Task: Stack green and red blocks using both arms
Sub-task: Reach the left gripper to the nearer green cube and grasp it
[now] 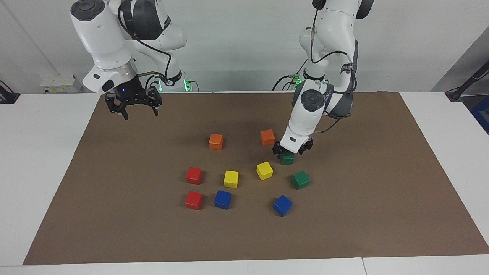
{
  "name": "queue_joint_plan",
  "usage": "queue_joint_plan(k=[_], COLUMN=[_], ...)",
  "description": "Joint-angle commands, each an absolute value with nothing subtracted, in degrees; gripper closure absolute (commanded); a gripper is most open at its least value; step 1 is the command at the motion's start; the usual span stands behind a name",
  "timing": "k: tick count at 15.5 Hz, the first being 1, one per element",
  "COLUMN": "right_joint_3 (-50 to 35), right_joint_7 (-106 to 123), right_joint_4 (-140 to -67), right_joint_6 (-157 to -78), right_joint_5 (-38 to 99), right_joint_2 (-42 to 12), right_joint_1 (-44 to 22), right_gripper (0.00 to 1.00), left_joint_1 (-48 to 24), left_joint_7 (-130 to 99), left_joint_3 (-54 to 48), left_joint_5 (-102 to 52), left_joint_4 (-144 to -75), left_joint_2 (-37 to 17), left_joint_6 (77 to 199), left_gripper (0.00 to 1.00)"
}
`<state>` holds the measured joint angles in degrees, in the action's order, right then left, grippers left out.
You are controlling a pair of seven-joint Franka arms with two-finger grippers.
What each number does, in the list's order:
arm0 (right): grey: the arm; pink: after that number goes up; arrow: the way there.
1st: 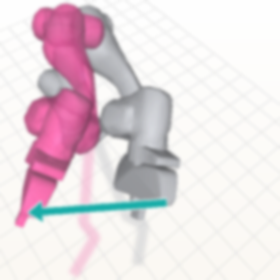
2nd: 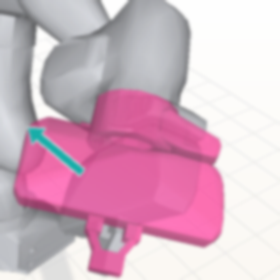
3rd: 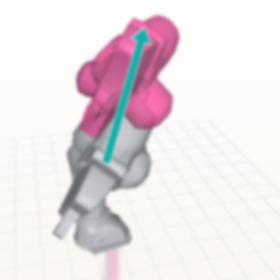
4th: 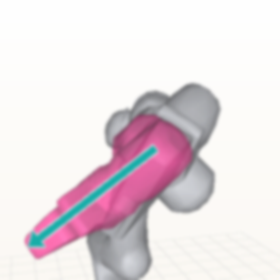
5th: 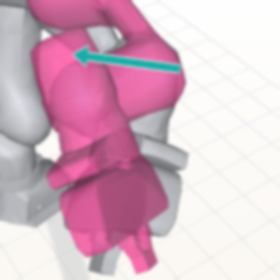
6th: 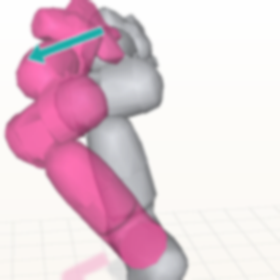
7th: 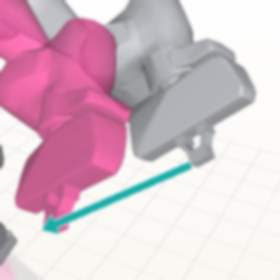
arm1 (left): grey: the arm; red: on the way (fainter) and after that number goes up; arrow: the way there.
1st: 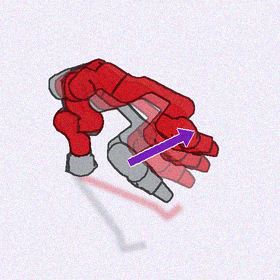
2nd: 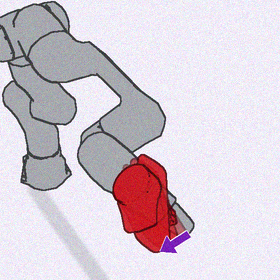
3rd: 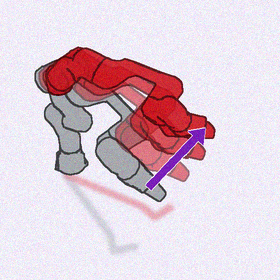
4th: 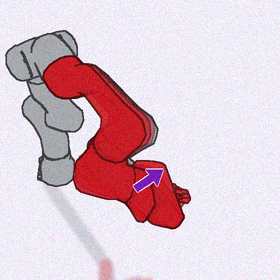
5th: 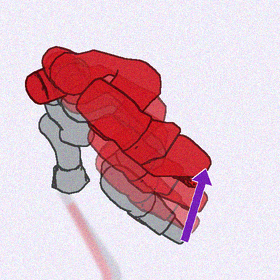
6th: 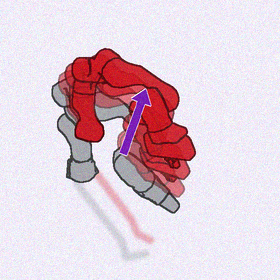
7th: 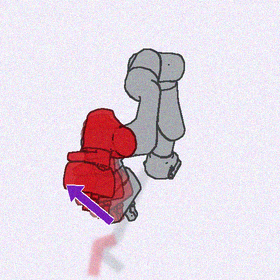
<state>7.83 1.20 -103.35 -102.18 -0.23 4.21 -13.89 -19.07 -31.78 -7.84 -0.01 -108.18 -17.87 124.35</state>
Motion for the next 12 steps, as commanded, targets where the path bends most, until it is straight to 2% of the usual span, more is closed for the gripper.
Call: queue_joint_plan(k=[1, 4, 7, 9, 10, 11, 12], right_joint_3=[7.47, 7.47, 7.47, 7.47, 7.47, 7.47, 7.47], right_joint_7=[-6.48, -12.02, -20.11, -21.18, -21.27, -21.79, -22.84], right_joint_4=[-104.94, -106.69, -107.14, -107.40, -107.49, -107.40, -107.40], right_joint_6=[-104.58, -108.79, -115.21, -118.37, -120.13, -121.63, -122.68], right_joint_5=[-0.09, -0.09, -0.17, -0.17, -0.18, -0.18, -0.18], right_joint_2=[4.57, 2.82, -2.79, -5.96, -7.63, -9.13, -10.27], right_joint_1=[-16.51, -17.93, -19.95, -20.30, -20.39, -20.48, -20.48], right_gripper=[0.00, 0.00, 0.00, 0.00, 0.00, 0.00, 0.00], left_joint_1=[-19.25, -19.42, -19.95, -20.21, -20.74, -20.74, -20.83], left_joint_7=[-32.08, -32.52, -33.13, -33.57, -34.36, -36.02, -38.56], left_joint_3=[-7.38, -7.38, -7.38, -7.38, -7.38, -7.38, -7.38], left_joint_5=[0.53, 0.53, 0.53, 0.53, 0.53, 0.53, 0.44], left_joint_4=[-110.74, -113.20, -113.38, -114.08, -114.26, -114.34, -114.35], left_joint_2=[-17.49, -17.58, -18.37, -18.46, -18.37, -18.28, -18.19], left_joint_6=[127.70, 130.86, 131.31, 131.22, 130.87, 130.26, 129.82], left_gripper=[0.00, 0.00, 0.02, 0.22, 0.47, 0.84, 1.00])
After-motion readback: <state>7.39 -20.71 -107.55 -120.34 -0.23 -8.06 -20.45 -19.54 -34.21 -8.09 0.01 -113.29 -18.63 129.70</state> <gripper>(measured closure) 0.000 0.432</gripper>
